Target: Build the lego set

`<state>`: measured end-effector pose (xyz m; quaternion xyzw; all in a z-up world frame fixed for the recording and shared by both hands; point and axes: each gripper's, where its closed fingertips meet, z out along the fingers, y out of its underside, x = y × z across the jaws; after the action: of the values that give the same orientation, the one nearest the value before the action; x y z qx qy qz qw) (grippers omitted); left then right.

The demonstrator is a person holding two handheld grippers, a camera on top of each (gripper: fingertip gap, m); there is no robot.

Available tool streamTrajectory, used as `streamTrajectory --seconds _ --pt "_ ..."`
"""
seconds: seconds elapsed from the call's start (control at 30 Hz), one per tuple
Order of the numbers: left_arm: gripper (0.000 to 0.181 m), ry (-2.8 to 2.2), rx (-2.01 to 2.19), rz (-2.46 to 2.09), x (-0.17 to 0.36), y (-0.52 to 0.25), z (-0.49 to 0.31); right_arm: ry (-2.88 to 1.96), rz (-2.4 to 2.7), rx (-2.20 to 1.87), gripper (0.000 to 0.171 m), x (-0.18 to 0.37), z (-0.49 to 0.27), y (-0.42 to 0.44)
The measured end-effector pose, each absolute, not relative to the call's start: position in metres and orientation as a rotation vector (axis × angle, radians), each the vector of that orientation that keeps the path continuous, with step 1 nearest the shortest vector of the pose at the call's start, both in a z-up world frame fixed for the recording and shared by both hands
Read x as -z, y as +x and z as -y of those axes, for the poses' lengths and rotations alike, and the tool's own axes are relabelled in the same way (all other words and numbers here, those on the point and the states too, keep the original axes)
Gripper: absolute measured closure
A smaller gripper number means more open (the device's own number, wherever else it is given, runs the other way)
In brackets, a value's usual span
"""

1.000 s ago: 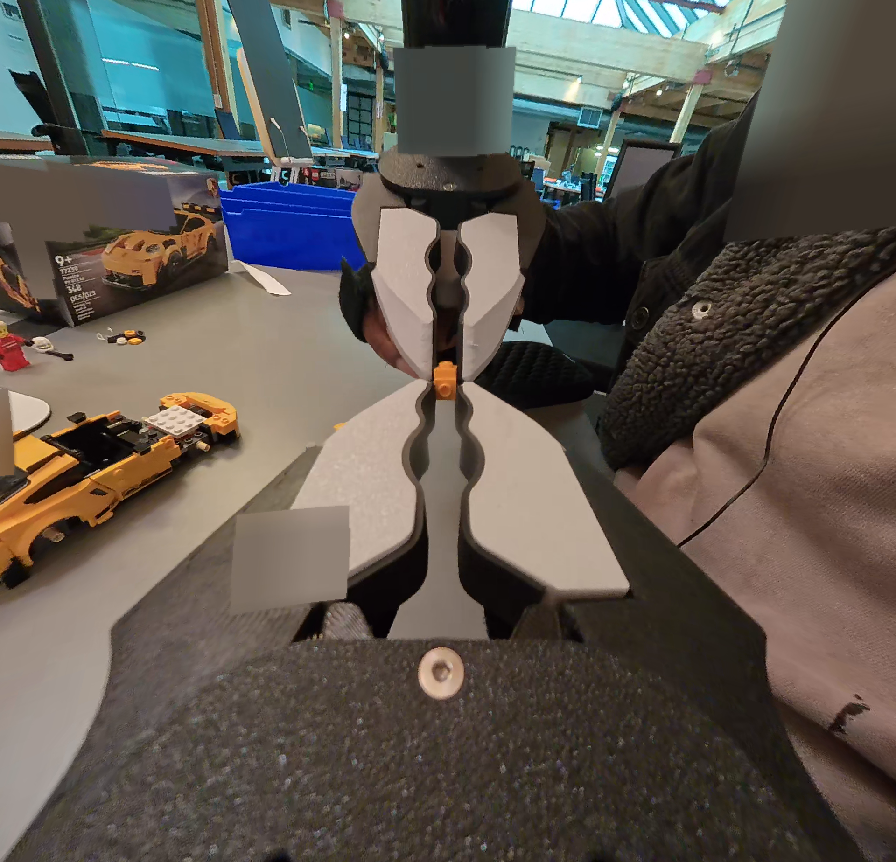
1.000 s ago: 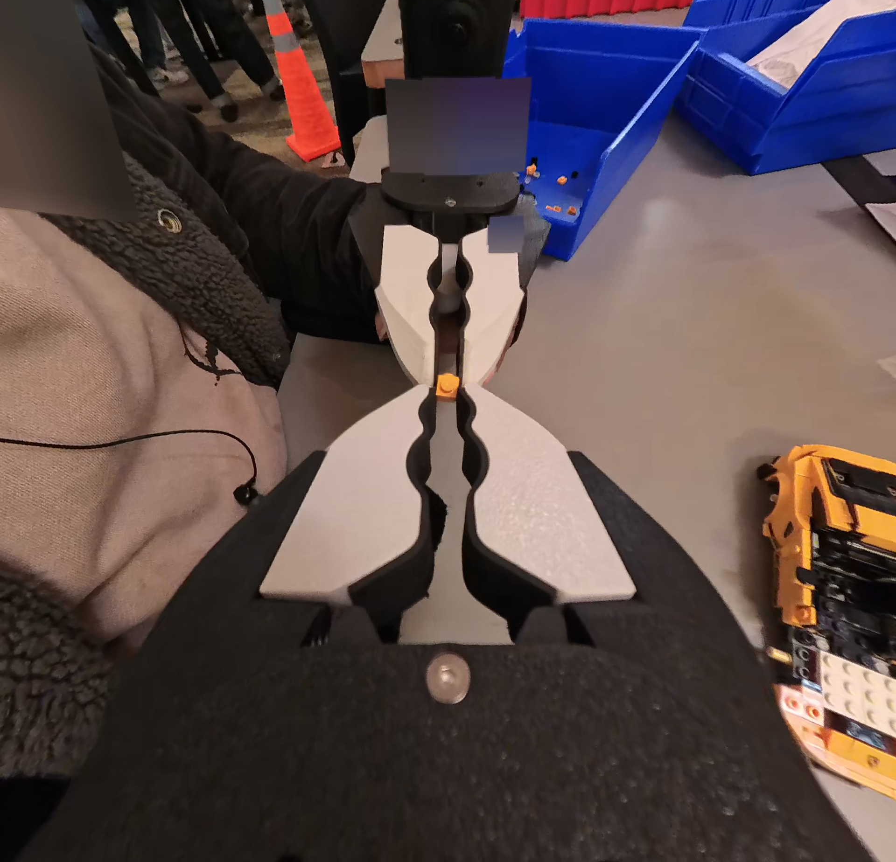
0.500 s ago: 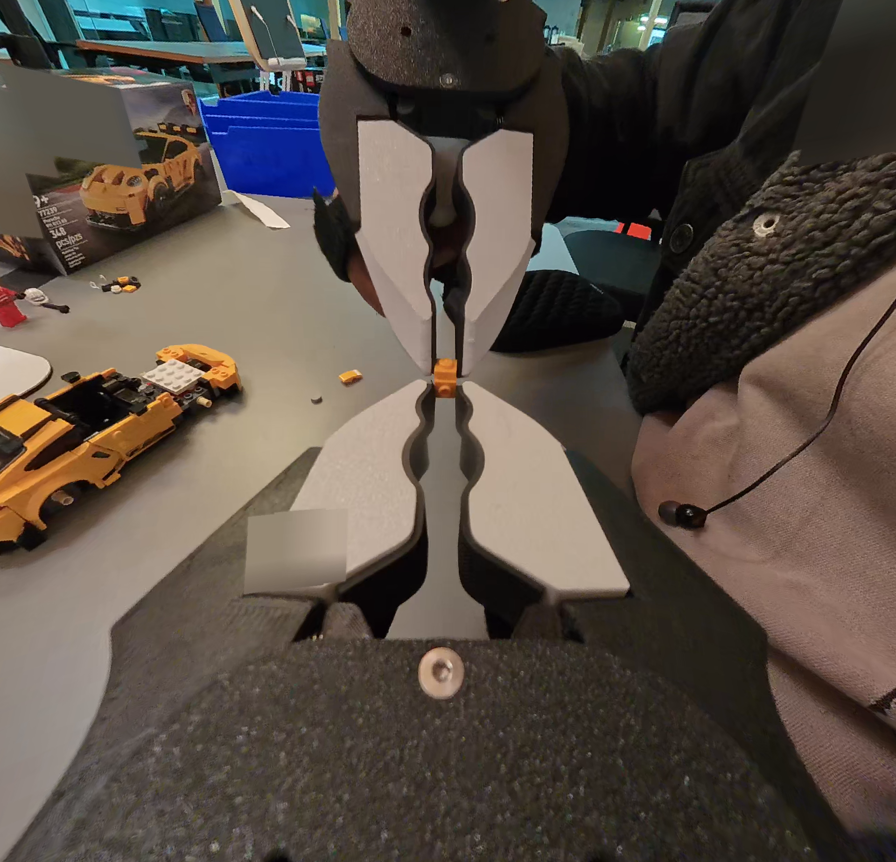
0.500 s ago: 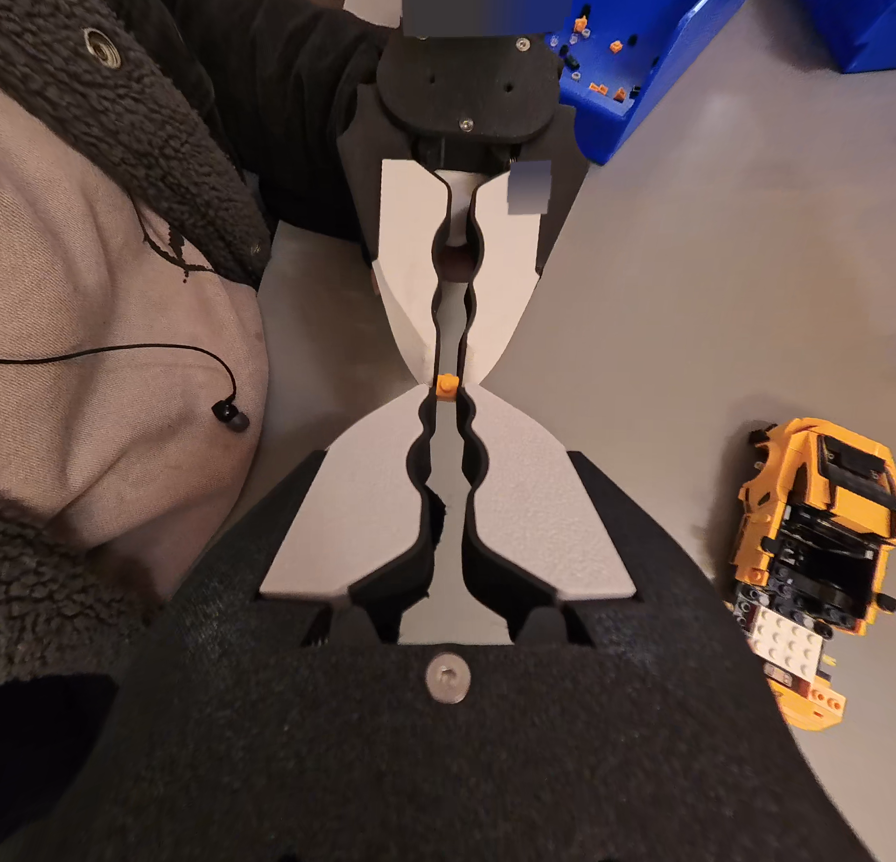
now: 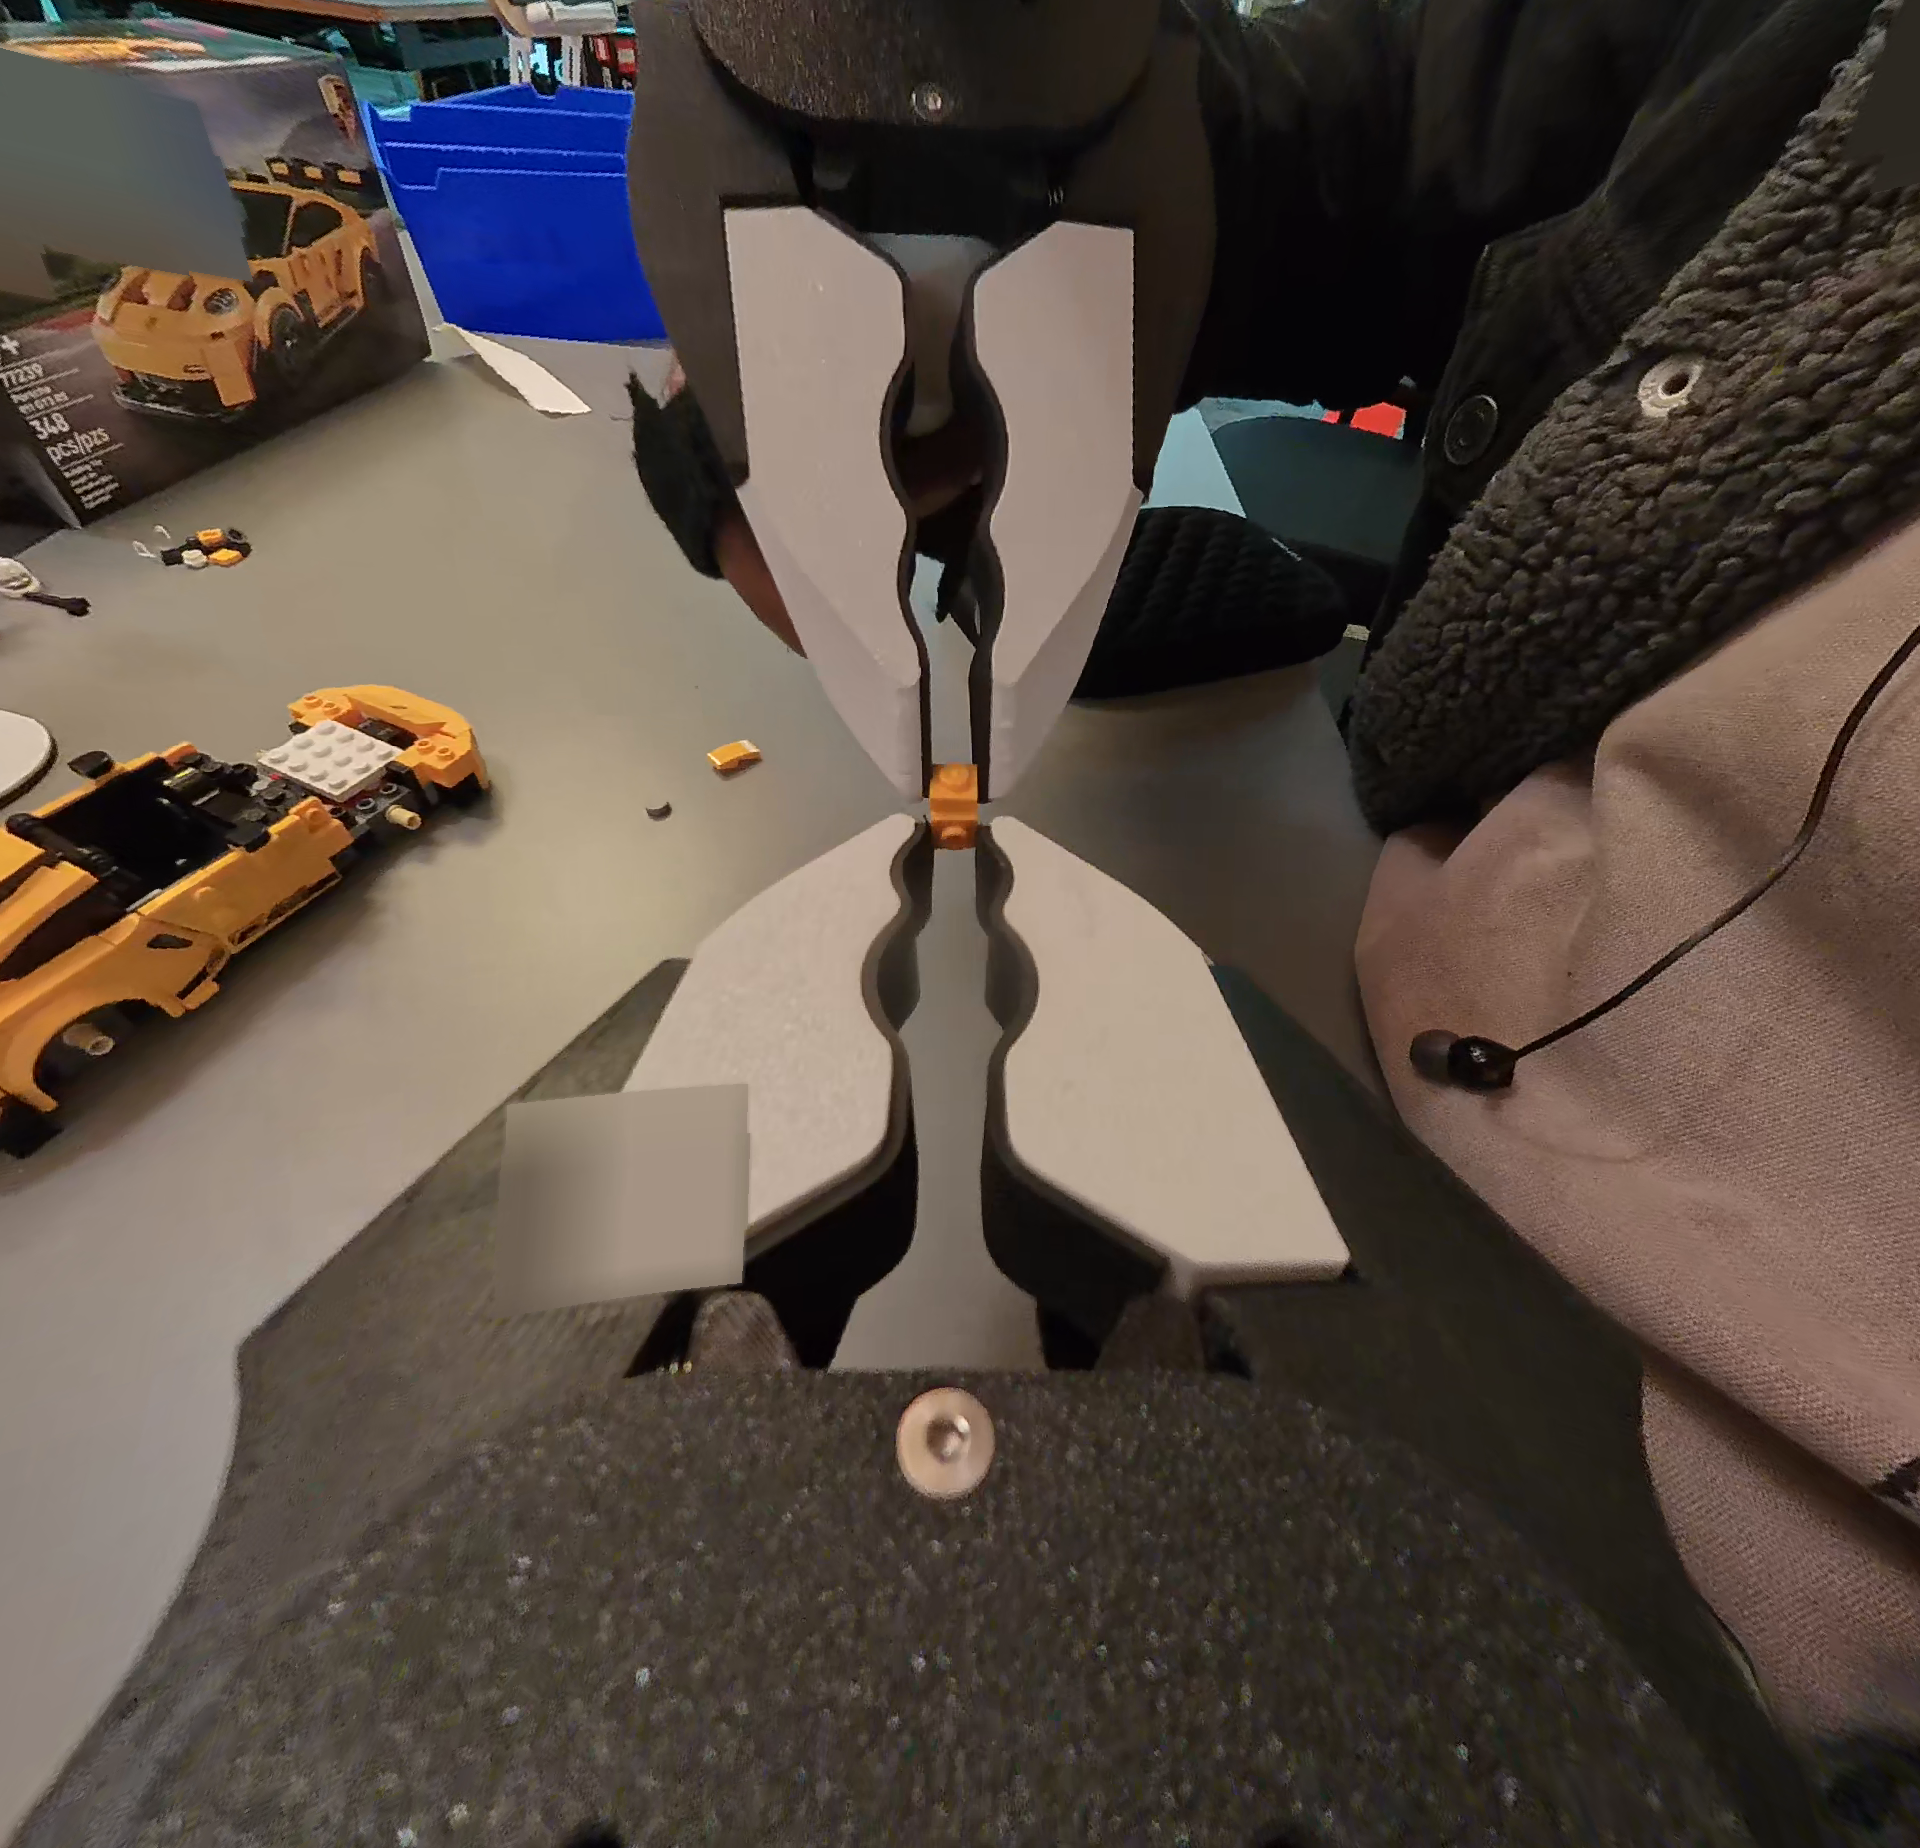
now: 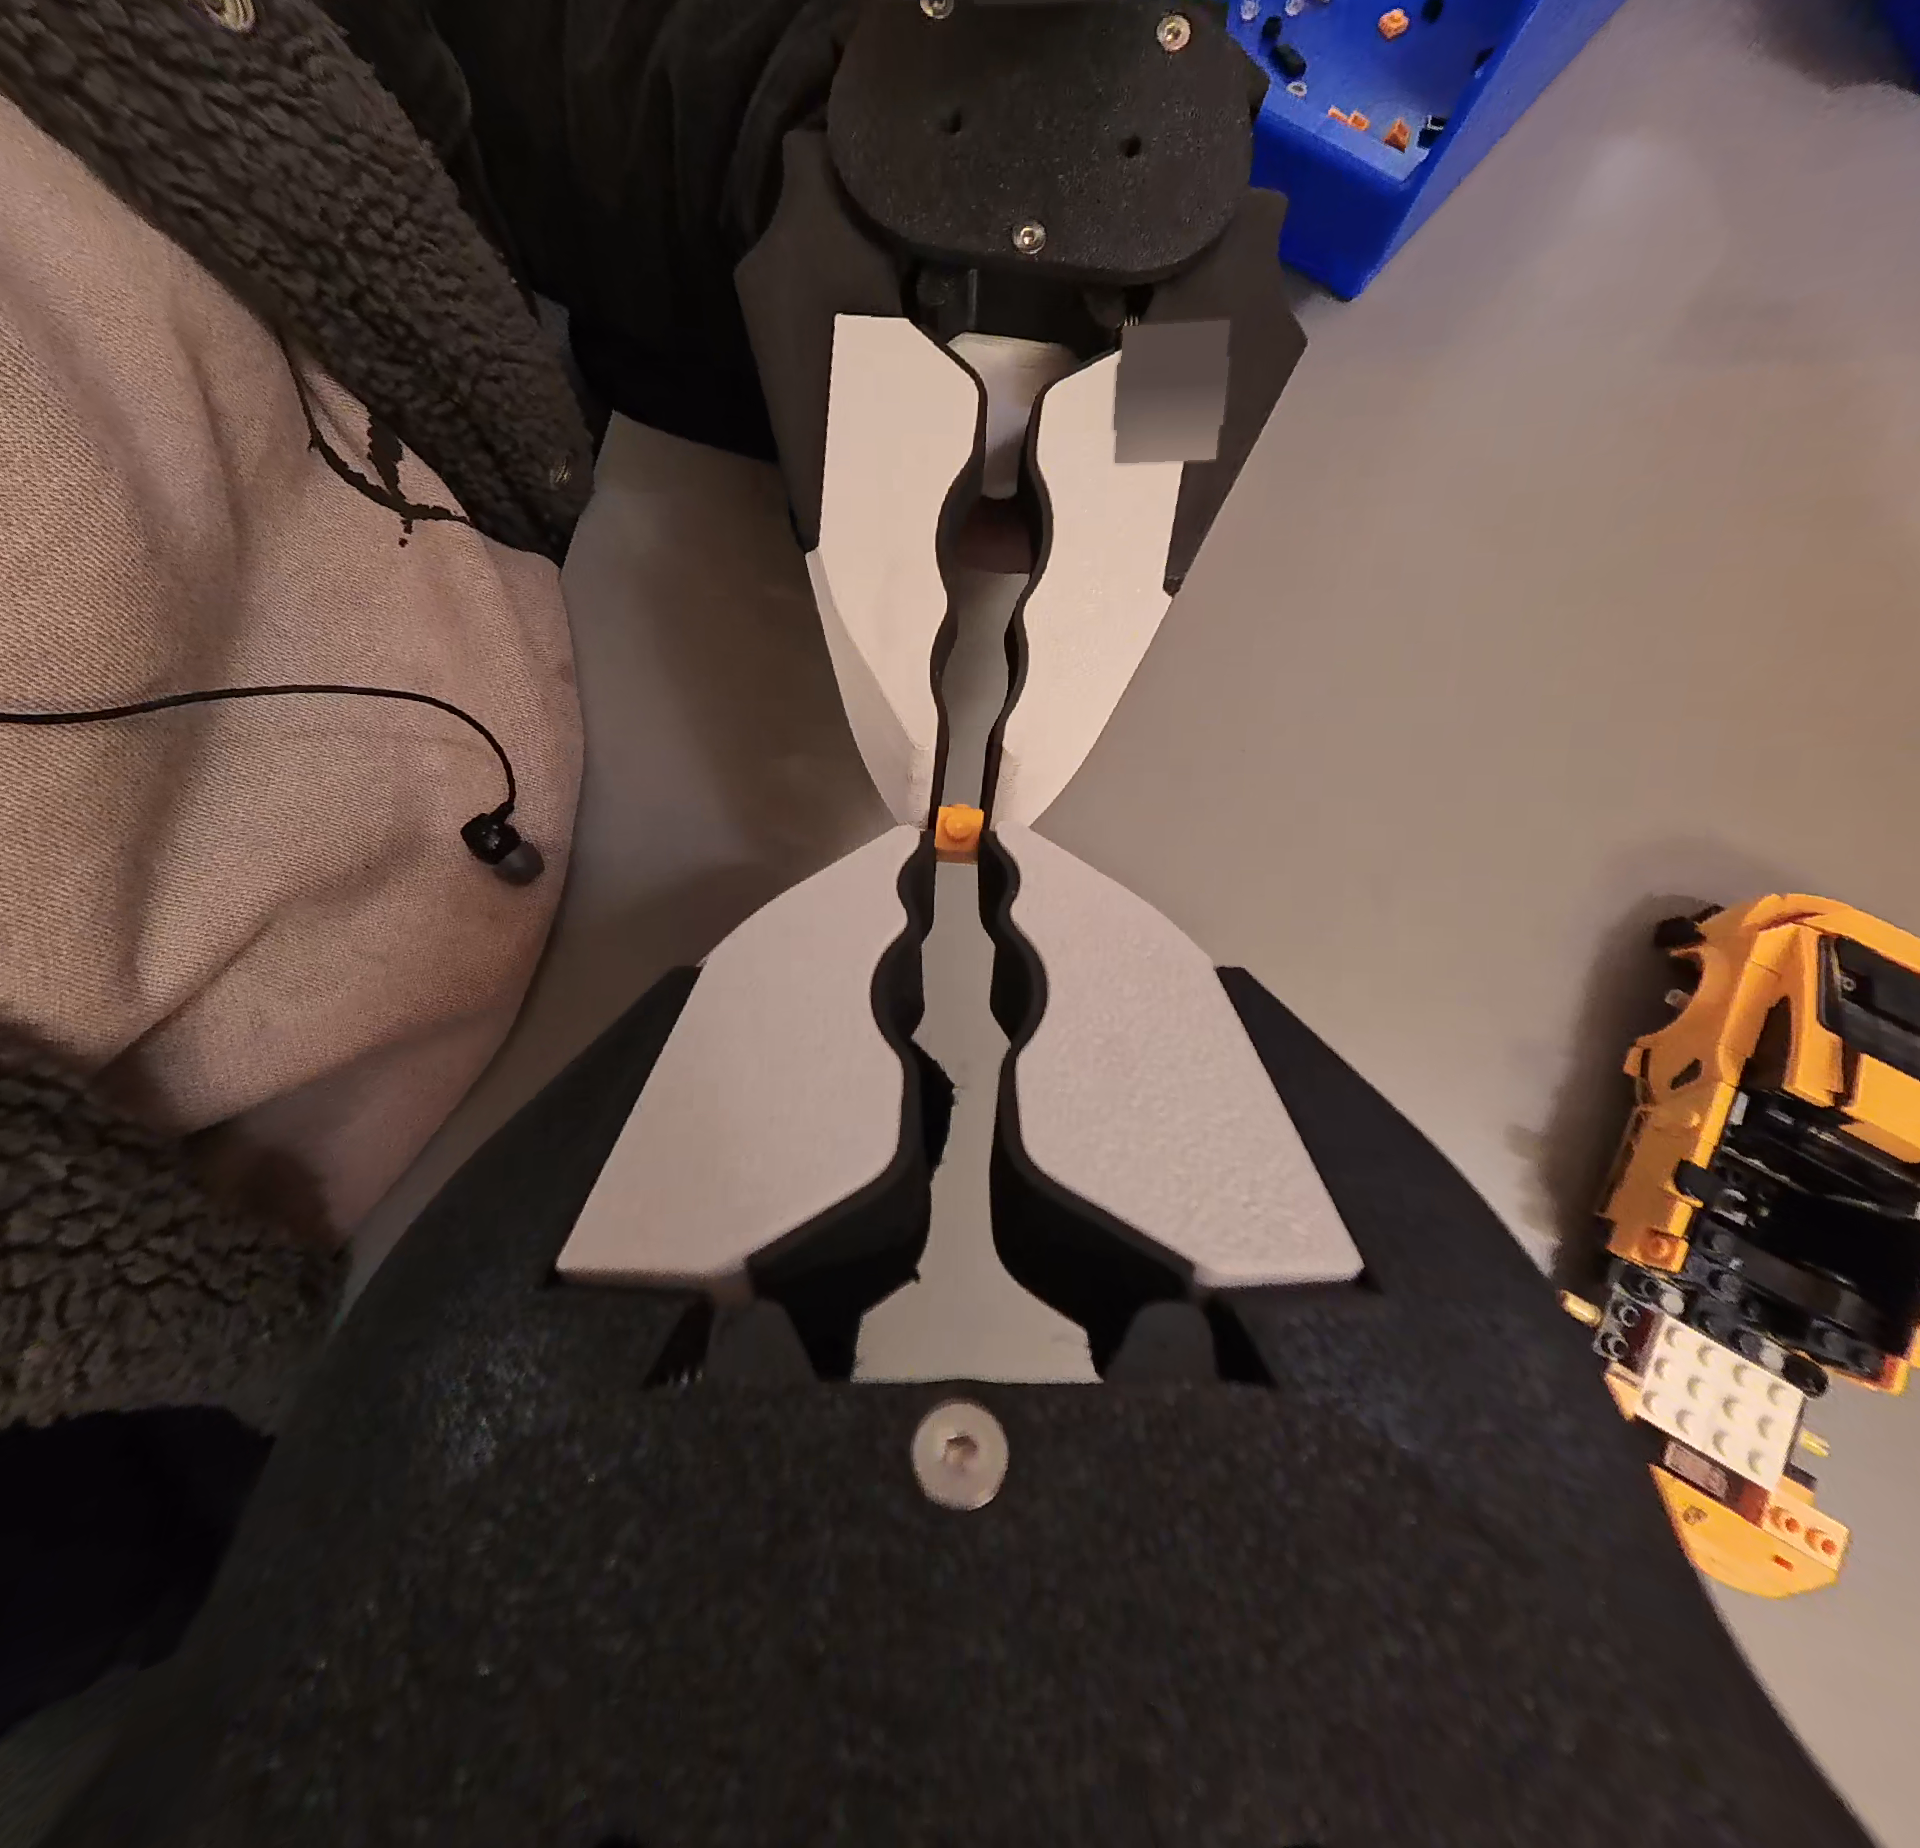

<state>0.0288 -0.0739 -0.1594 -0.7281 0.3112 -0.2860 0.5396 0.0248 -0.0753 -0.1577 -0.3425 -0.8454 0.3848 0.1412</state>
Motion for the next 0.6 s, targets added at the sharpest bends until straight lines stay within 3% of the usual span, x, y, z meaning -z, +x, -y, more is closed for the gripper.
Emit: streamTrajectory --seconds 0.4,0.6 --pt "0.174 -1.694 0.667 -0.672 0.152 0.019 0.069 -1.027 2.207 -1.327 0.162 0.144 0.071 0.012" --pt "0.174 -1.706 0.622 -0.600 0.152 0.007 0.061 -1.126 1.980 -1.262 0.155 0.132 0.019 0.011"
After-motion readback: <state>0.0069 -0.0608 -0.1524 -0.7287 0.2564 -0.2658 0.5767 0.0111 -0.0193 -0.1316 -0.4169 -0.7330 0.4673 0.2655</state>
